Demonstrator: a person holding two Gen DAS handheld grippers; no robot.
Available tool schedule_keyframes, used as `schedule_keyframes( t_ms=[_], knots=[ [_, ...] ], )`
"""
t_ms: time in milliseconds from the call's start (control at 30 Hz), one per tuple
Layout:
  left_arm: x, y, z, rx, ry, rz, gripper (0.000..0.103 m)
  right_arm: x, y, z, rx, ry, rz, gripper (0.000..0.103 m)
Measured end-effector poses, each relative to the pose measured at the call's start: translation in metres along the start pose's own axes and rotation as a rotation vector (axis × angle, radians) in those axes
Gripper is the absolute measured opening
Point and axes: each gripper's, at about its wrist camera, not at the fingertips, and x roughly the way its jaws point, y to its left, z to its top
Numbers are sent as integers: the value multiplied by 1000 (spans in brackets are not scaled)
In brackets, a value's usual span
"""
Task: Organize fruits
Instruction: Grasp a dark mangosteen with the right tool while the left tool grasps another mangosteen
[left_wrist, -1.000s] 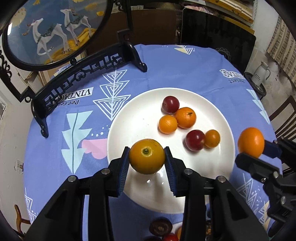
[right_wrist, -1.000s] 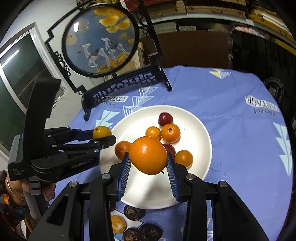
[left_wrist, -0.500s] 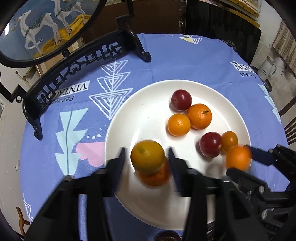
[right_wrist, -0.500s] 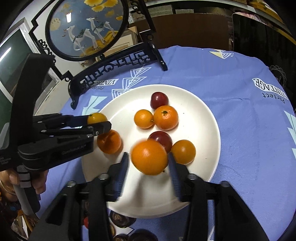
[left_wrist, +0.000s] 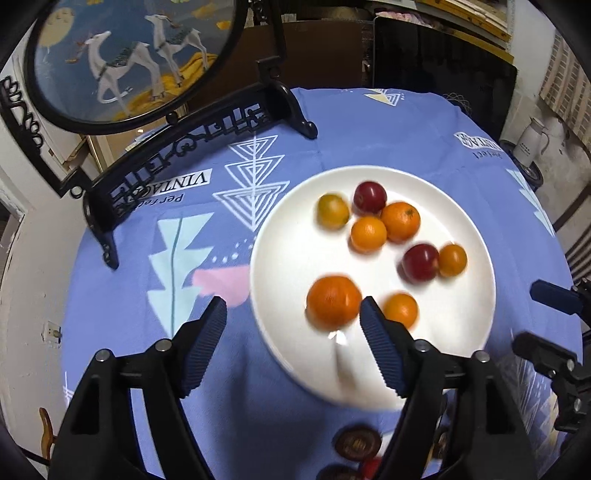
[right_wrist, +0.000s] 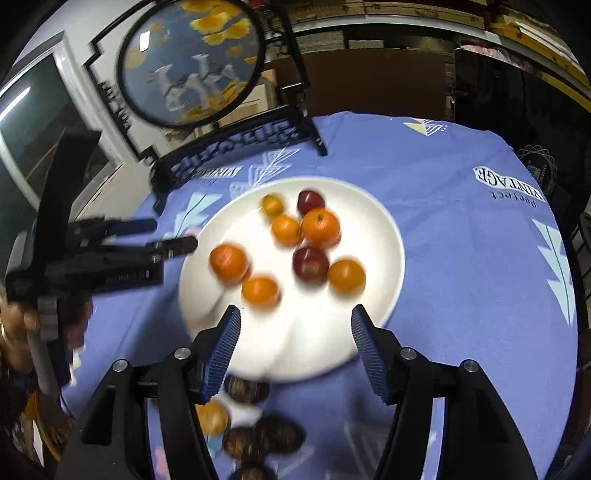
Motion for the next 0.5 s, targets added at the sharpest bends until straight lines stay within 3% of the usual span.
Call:
schedule_keyframes(
  t_ms=[133,300,500],
  knots=[
    [-12,3,-37,18,15,-15,75,-12,18,-44,-72,60,-2,65],
    [-20,5,-92,42,64,-44,77,-3,43,-113,-152,199,0,68],
    [-17,6,-135,35,132,-67,77,16,53,-140,-164,233,-57,68]
  ],
)
